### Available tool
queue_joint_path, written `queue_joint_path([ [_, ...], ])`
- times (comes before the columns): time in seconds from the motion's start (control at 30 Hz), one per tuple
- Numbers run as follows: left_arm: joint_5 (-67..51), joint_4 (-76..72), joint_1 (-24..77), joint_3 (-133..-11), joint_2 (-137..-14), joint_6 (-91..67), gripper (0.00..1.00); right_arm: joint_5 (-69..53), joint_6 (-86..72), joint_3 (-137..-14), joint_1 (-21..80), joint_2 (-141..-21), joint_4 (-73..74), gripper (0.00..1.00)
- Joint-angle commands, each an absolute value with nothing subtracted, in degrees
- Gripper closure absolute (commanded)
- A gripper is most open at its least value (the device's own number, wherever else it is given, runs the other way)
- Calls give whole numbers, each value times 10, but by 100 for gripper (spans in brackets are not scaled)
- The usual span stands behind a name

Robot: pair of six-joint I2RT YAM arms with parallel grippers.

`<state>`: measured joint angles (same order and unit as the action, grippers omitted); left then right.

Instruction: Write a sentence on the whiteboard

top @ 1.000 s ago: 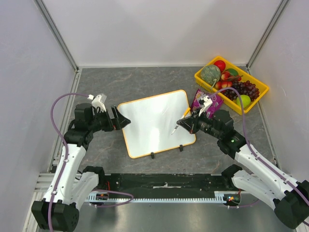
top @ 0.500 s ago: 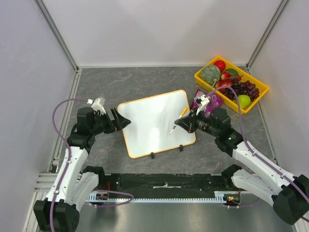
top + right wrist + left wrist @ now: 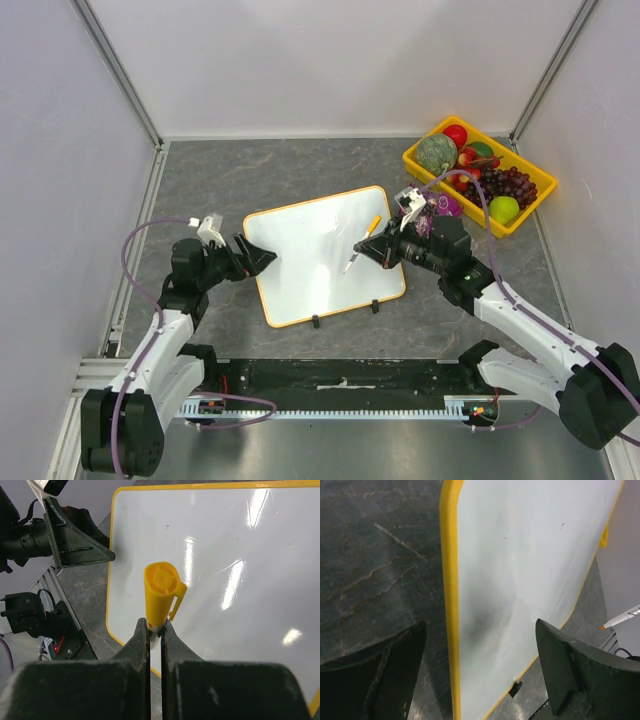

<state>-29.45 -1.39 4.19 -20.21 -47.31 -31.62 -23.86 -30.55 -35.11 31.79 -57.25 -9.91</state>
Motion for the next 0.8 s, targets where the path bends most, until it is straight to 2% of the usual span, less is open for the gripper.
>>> queue_joint_path([
  [0.0,-344,-190,38,-170,-493,-328,7,-244,-316,-390,327,-595,-152,100],
  [0.2,-398,-288,39,-142,-543,-322,13,-215,-301,-417,367,-640,-177,100],
  [0.5,-440,-325,39,-103,-533,-320,29,-205,-298,-452,408,-717,-259,100],
  [0.7,-448,-307,38,-91,-512,-312,47,-187,-287,-485,429,-765,-280,100],
  [0.77,-443,-296,39,-94,-506,-310,44,-184,-282,-494,433,-775,-280,100],
])
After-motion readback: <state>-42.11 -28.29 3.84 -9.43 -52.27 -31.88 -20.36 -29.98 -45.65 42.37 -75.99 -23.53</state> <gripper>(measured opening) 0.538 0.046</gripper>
